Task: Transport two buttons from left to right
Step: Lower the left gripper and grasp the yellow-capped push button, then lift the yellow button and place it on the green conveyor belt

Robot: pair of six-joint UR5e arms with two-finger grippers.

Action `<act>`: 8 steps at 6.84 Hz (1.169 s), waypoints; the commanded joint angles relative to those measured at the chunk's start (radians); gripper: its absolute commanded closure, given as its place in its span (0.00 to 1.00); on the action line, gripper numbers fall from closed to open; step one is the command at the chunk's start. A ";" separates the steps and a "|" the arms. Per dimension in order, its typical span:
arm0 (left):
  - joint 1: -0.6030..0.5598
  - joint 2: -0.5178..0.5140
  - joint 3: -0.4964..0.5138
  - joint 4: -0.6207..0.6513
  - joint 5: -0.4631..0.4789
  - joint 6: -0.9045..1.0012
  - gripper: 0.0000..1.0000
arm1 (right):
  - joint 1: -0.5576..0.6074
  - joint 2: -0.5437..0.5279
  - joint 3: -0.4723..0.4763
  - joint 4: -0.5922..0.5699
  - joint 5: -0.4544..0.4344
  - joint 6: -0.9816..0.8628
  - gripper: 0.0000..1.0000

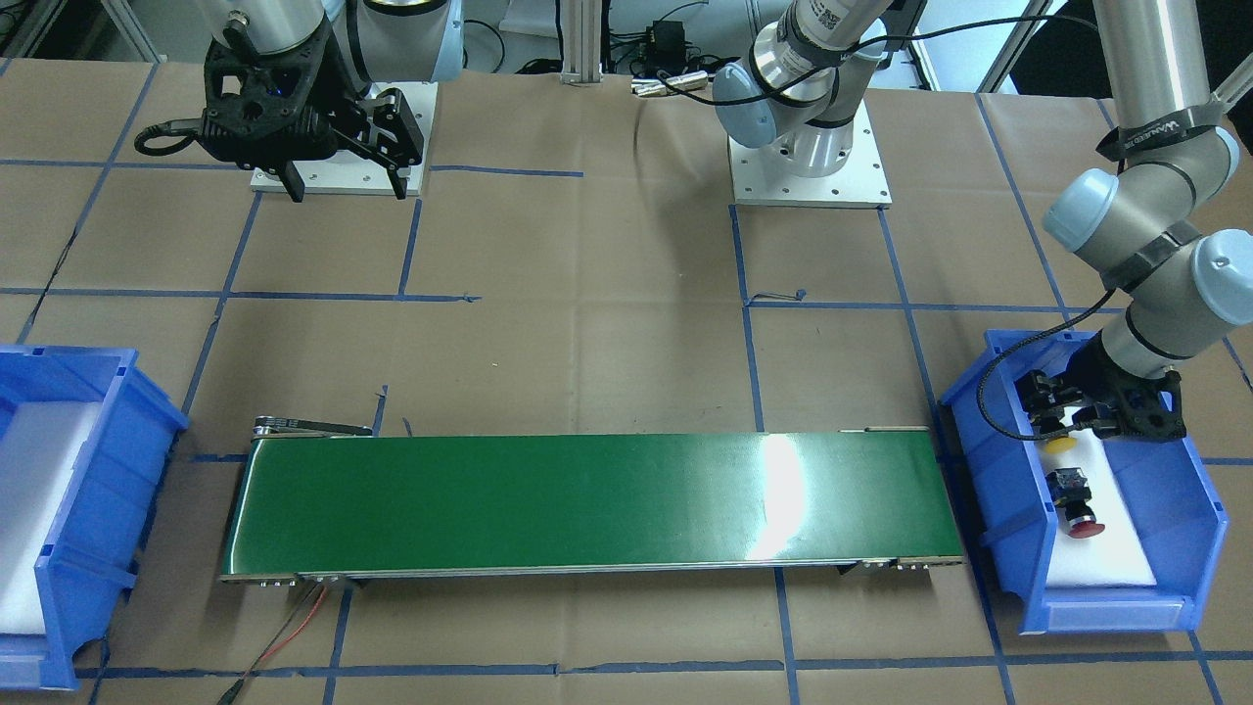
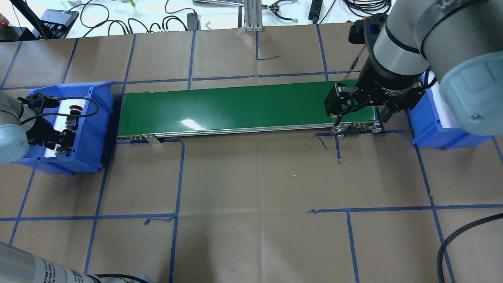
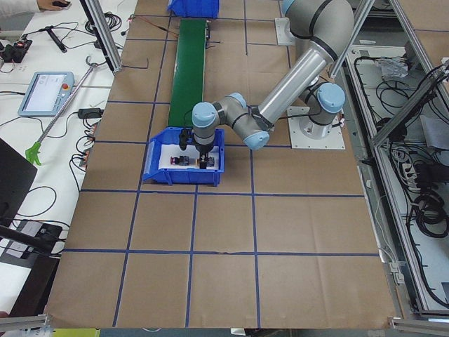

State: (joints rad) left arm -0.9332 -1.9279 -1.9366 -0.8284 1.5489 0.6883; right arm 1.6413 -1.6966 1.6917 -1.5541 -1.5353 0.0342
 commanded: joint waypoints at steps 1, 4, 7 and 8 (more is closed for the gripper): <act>-0.001 -0.005 0.008 0.000 0.013 -0.024 0.37 | 0.000 0.000 0.003 0.000 0.001 0.001 0.00; -0.001 0.004 0.008 -0.001 0.004 -0.036 0.90 | 0.000 0.002 0.003 0.000 0.003 0.001 0.00; -0.009 0.073 0.166 -0.207 0.007 -0.036 0.94 | 0.000 0.002 0.013 -0.001 0.007 0.001 0.00; -0.009 0.096 0.242 -0.341 0.010 -0.035 0.94 | 0.000 0.002 0.020 -0.003 0.012 0.006 0.00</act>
State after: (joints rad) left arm -0.9412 -1.8603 -1.7824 -1.0247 1.5551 0.6523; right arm 1.6414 -1.6950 1.7034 -1.5556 -1.5278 0.0364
